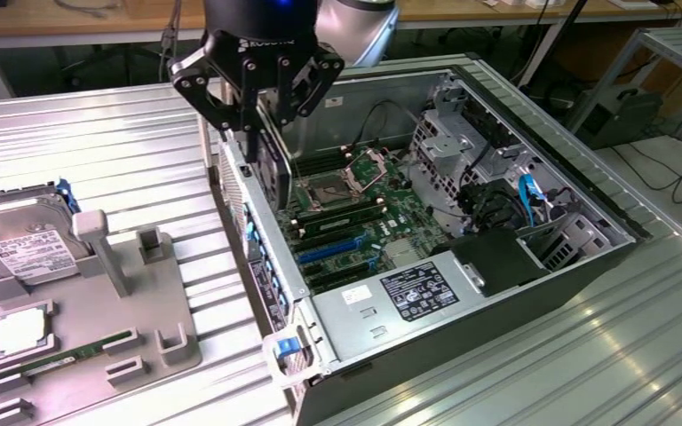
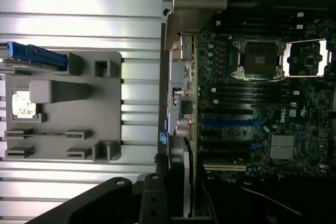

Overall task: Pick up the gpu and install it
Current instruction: 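Pick up the gpu and move the gpu toward the slot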

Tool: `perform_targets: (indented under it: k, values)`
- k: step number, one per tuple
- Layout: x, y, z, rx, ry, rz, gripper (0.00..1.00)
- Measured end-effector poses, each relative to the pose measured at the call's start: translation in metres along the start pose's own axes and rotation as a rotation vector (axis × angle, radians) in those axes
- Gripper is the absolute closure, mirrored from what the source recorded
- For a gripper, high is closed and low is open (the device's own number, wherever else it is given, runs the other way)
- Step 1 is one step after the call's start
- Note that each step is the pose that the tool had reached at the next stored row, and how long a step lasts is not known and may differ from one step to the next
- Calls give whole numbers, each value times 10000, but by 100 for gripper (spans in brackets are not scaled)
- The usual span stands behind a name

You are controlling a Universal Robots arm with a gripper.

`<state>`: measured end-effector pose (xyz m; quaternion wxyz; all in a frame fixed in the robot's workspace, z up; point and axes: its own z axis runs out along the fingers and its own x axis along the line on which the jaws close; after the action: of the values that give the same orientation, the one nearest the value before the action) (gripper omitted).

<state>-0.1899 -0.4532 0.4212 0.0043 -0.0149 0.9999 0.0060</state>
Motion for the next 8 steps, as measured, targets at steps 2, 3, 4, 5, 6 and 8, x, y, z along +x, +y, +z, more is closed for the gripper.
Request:
perform_targets:
  k: [2,3,4,5,6,8]
  values:
    - [-38,-1,2,0,0,1,72]
    - [-54,-2,3,-1,0,1,72]
    - [-72,-2,3,0,0,1,72]
    - [-90,-3,5,-1,0,1,72]
    - [-106,-3,5,-1,0,1,72]
    - [-145,-4,7,0,0,0,72]
